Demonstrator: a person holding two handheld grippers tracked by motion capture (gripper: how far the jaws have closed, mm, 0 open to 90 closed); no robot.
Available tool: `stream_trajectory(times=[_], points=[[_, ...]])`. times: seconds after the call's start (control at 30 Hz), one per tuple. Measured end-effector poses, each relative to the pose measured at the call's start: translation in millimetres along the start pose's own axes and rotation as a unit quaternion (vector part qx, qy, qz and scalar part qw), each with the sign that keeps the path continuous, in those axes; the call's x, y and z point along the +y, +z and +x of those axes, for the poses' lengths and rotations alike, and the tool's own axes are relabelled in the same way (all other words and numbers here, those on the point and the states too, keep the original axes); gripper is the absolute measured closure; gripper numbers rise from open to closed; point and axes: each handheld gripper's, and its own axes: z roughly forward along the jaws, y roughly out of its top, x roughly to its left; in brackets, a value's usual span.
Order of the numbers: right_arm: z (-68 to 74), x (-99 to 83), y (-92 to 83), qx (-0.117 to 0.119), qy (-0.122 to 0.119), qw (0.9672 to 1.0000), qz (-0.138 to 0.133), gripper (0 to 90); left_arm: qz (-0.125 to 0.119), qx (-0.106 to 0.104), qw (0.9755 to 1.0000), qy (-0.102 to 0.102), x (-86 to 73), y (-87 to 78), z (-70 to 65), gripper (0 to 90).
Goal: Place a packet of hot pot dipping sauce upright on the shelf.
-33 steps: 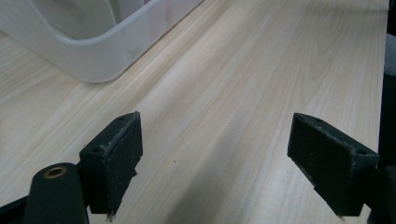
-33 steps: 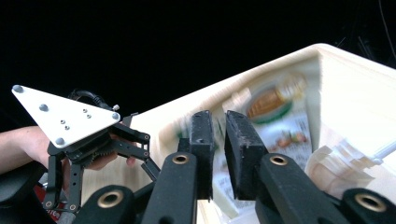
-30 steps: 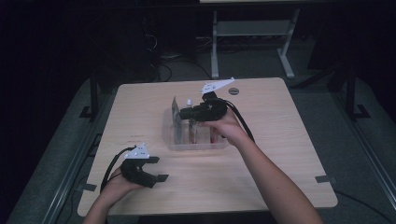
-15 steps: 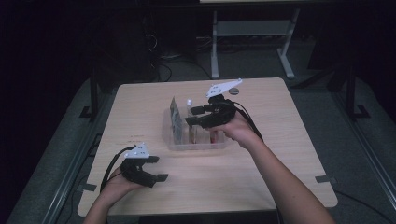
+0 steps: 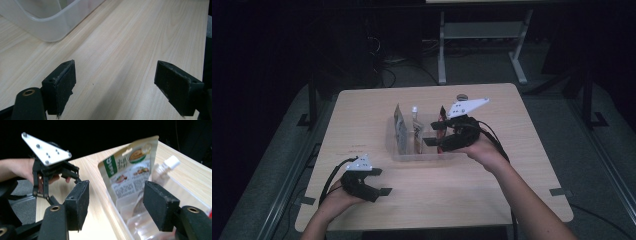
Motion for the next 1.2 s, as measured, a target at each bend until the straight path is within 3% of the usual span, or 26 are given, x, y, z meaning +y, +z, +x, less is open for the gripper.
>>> stream_trajectory(times=[0.4,0.7,1.0,1.2], points=[[13.9,-54.3,-18.2,-0.035,-0.008,0.9992,0.014,31.7,0.009,-0.003,1.0000,0.001,-0.7,2.5,-2.6,17.2],[17.4,-105.2,-33.1,-0.061,0.002,0.9976,0.033,26.6,0.020,-0.007,0.9997,0.009,-2.0,5.4,-4.1,17.1],[7.8,-142.8,-55.1,-0.109,0.035,0.9927,0.037,23.3,0.024,-0.007,0.9995,0.019,-3.9,7.1,-5.5,17.1],[2.0,-165.5,-68.2,-0.146,0.054,0.9865,0.049,20.3,0.028,-0.005,0.9992,0.027,-6.1,8.8,-6.2,17.1]])
